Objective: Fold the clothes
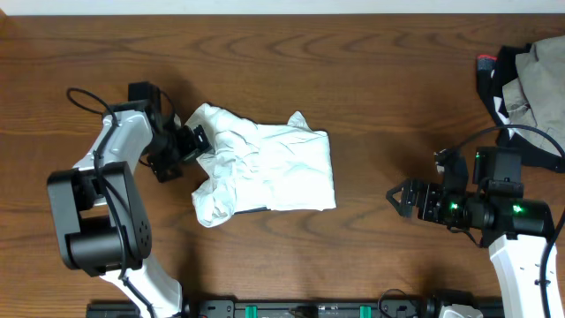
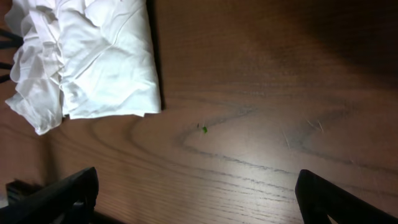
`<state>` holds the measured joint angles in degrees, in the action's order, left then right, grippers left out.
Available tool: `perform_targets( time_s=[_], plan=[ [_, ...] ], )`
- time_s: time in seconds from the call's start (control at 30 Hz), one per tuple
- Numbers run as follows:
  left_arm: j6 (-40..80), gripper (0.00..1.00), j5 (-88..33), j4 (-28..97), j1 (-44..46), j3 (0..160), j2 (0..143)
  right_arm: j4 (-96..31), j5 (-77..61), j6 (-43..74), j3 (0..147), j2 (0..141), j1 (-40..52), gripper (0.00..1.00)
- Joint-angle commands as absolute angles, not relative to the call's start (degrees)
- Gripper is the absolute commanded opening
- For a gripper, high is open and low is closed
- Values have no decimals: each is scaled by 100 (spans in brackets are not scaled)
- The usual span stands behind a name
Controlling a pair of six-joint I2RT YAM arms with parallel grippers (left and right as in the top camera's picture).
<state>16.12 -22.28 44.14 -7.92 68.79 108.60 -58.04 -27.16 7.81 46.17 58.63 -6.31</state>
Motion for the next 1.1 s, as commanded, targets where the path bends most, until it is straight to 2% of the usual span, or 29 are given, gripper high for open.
perform_targets(
  time_s=[0.0, 0.37, 0.4, 0.7, 1.07],
  plan=[
    [1509, 98, -2668, 4309, -768, 6781, 11096, -5811, -2720, 676, 4606, 5841, -631, 99],
    [1507, 100, -3026, 4112, -462, 6781, 11697, -5811, -2720, 676, 4606, 5841, -631, 99],
    [1507, 93, -3028, 4115, -427, 6781, 11721, -5808, -2720, 676, 4606, 5841, -631, 99],
    [1507, 6, -3022, 4125, -235, 6783, 11767, -5804, -2720, 676, 4606, 5841, -631, 99],
    [1485, 6, -2134, 5286, -670, 7579, 11491, -5741, -2718, 676, 4606, 5841, -631, 99]
  ],
)
